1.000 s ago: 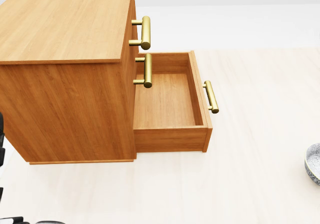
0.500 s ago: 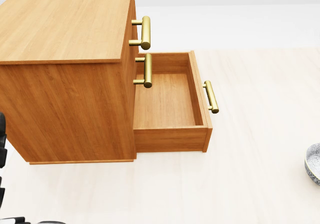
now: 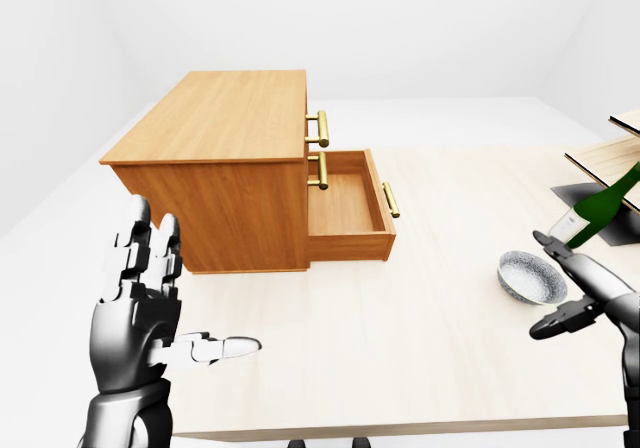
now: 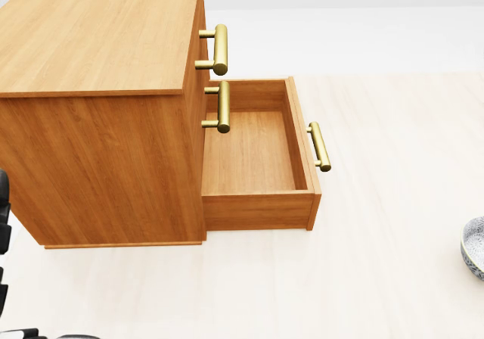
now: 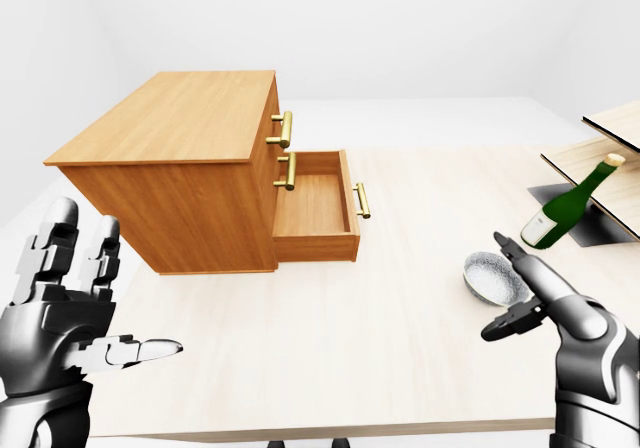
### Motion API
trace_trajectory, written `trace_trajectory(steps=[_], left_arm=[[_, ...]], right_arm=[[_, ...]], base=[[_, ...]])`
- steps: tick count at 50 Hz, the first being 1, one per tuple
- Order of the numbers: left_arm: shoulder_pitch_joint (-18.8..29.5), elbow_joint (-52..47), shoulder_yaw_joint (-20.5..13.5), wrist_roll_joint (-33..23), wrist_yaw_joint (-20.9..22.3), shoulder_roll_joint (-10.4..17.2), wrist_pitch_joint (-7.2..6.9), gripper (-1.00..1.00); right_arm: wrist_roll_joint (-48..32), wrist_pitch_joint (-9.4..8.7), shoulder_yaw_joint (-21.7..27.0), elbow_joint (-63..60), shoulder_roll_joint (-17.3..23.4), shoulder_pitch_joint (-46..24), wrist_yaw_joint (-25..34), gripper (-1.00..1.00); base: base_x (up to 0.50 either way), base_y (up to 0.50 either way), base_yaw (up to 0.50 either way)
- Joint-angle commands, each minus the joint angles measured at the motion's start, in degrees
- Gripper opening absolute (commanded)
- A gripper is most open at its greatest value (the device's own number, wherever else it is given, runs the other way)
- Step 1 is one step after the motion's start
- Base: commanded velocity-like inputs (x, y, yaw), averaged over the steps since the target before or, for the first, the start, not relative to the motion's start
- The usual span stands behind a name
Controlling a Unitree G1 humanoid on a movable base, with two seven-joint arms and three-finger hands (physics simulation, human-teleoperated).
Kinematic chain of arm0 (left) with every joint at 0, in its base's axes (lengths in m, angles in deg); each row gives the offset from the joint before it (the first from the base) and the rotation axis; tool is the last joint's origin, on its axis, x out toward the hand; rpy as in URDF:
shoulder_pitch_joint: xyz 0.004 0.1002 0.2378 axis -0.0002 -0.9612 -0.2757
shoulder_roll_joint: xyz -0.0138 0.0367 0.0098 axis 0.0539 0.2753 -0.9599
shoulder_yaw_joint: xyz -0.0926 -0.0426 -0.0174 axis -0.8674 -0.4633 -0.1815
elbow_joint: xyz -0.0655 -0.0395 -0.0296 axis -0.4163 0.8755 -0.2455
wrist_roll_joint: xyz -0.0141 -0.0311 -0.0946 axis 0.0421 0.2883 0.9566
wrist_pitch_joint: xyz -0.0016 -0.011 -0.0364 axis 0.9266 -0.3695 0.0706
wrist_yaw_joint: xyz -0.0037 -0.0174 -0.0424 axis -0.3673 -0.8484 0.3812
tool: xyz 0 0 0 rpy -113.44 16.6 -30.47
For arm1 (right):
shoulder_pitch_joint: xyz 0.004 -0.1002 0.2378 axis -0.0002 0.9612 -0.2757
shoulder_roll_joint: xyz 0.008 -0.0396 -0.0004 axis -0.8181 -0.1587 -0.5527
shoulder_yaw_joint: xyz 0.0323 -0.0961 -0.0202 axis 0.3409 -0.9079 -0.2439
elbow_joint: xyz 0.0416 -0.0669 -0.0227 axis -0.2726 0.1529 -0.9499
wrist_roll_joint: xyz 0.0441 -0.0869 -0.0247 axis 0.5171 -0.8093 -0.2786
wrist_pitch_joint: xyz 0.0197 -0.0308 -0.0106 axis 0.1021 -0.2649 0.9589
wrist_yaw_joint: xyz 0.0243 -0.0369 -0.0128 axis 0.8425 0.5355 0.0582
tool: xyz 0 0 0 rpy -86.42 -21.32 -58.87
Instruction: Put the bowl on top of the cabinet.
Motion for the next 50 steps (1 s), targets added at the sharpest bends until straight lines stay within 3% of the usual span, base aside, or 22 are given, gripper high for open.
trace_trajectory(steps=[1, 50], left_arm=[[-0.21, 0.19, 0.33, -0.25, 0.05, -0.05, 0.0, 1.0], [-0.18, 0.42, 0.65, -0.36, -0.22, 0.23, 0.0, 1.0]], right_arm=[[-1.58, 0.0, -0.77, 0.49, -0.08, 0.03, 0.94, 1.0], [-3.29, 0.0, -4.83, 10.01, 1.95, -3.05, 1.08, 1.0]], base=[[0.0, 0.0, 0.0], [0.0, 0.0, 0.0]])
